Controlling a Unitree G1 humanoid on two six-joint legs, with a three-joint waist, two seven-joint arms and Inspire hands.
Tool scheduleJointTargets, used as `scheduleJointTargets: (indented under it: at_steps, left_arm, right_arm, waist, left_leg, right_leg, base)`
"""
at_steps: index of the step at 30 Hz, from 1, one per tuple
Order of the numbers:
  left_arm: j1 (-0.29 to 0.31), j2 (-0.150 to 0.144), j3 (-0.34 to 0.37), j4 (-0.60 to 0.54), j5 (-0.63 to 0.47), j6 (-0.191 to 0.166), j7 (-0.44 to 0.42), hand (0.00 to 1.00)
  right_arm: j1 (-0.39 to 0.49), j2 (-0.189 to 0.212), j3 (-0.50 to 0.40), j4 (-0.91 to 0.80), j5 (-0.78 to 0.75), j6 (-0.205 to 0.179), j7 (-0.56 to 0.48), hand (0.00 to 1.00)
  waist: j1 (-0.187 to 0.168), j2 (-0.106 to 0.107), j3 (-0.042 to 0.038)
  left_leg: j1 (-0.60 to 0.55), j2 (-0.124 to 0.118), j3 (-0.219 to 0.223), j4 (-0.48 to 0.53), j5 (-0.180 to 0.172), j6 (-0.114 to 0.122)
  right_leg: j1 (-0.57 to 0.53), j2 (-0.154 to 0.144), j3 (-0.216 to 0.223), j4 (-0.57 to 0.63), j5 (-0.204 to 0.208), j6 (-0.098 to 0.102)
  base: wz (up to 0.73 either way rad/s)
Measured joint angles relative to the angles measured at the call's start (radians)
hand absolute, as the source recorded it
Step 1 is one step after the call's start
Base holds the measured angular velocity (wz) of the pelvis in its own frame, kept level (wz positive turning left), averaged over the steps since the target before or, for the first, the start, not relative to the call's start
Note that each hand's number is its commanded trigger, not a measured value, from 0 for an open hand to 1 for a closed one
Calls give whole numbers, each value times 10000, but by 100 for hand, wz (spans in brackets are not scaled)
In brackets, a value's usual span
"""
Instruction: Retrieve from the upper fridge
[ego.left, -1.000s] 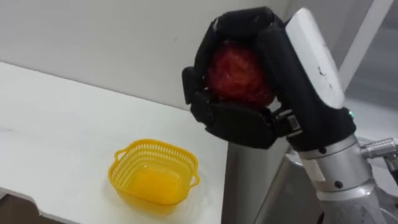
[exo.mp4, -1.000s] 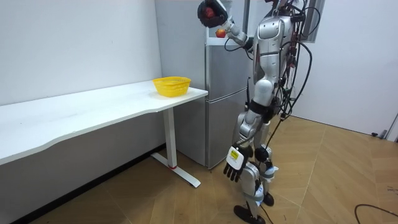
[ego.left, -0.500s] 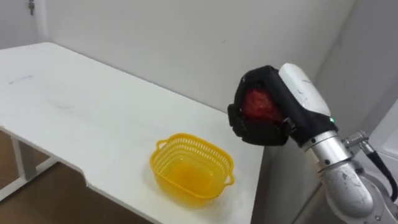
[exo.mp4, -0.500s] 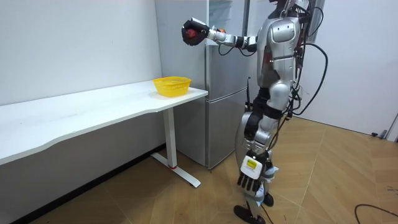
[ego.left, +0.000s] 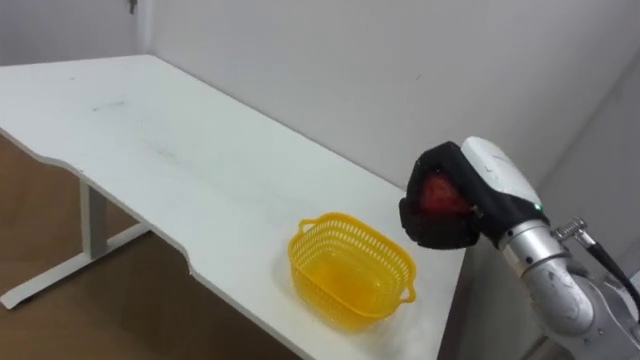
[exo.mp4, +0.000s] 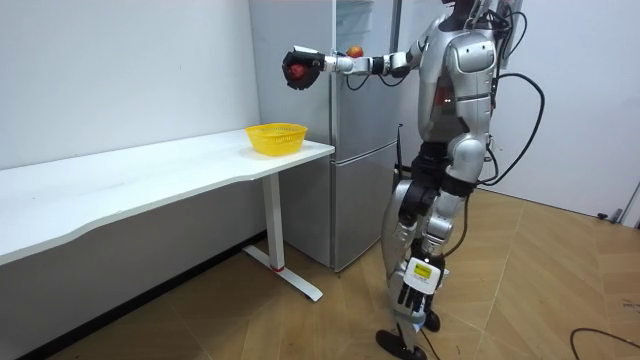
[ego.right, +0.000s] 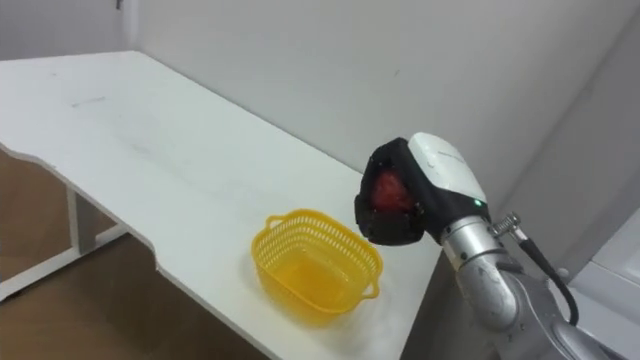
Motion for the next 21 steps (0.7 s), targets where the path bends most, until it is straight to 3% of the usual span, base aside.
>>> scheduleJointTargets:
  at_steps: [13, 21]
  left_arm:
    - [12, -108, -225, 9, 0, 401, 313, 0]
    - [-9, -105, -413, 5, -6, 580, 501, 0]
  right_arm:
    - [-587, 184, 231, 1299, 345, 372, 57, 100]
    - [-719, 346, 257, 1380, 343, 468, 51, 100]
  waist:
    - [68, -4, 78]
    - [132, -6, 72]
  left_leg:
    - [-272, -62, -186, 89, 14, 2]
    - [-348, -70, -262, 89, 21, 2]
  right_leg:
    - [-140, -8, -121, -21, 18, -31]
    - [-215, 5, -149, -16, 18, -31]
  base:
    - [3]
    - [1]
